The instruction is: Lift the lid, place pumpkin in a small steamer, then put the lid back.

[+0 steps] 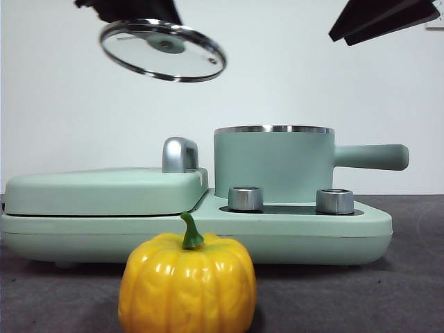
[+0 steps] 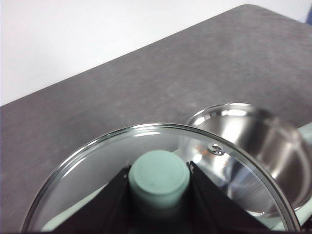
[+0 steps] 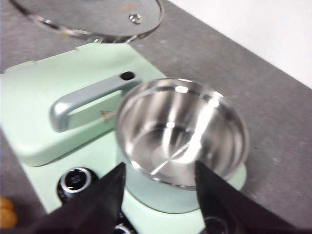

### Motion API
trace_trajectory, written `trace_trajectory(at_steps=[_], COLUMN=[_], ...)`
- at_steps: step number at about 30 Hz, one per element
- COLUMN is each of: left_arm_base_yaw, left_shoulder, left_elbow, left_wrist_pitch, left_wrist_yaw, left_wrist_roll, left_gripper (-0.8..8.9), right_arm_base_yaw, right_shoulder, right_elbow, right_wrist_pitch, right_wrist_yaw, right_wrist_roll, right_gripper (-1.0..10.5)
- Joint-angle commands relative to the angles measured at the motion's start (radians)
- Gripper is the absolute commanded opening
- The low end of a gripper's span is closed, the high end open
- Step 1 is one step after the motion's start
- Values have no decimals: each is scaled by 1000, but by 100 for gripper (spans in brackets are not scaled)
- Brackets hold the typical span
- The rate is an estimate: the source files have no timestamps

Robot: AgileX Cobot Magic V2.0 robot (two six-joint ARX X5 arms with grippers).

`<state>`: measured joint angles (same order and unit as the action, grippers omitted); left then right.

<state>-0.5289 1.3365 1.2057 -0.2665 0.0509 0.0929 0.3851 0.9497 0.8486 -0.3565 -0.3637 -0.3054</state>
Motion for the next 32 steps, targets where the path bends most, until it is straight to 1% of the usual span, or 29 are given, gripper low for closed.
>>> trace_trajectory(at_steps=[1,5,9,13,16,18,20,22,25,32], left_arm_base_yaw=[23,64,104,136,157,166,171,174,176,177], left_shoulder=[-39,-117,-197,-248,-272,-284,-289,-291,-291,-291], left_elbow=[-32,-118,-176,-180,-180,-180,-180,-180,-180,-180], left_wrist_pitch=[27,27,23,-2,-3,-6,-10,-13,-14,-14], left_wrist_yaw=[-4,-4,-4,-4,-4,-4,-3,-3,-4,-4], left_wrist_roll=[10,6,3,3,3,3,-1,-5,-5,-5], left_gripper=[16,16,16,16,16,16,16,16,16,16], right_arm_base_yaw=[44,122,221,331,414,460,495,523,550,582], right_shoulder=[10,18,47,100,156,196,237,275,331,429], right_elbow=[22,22,22,22,22,22,22,22,22,22], right_wrist_pitch=[4,2,-48,-120,-136,-133,-126,-119,-115,-80], right_wrist_yaw=[-2,-2,4,16,32,34,55,76,84,84], right_wrist_roll=[17,17,-3,-43,-46,-46,-46,-46,-43,-42], right_gripper=[290,290,290,300,334,338,339,355,414,433])
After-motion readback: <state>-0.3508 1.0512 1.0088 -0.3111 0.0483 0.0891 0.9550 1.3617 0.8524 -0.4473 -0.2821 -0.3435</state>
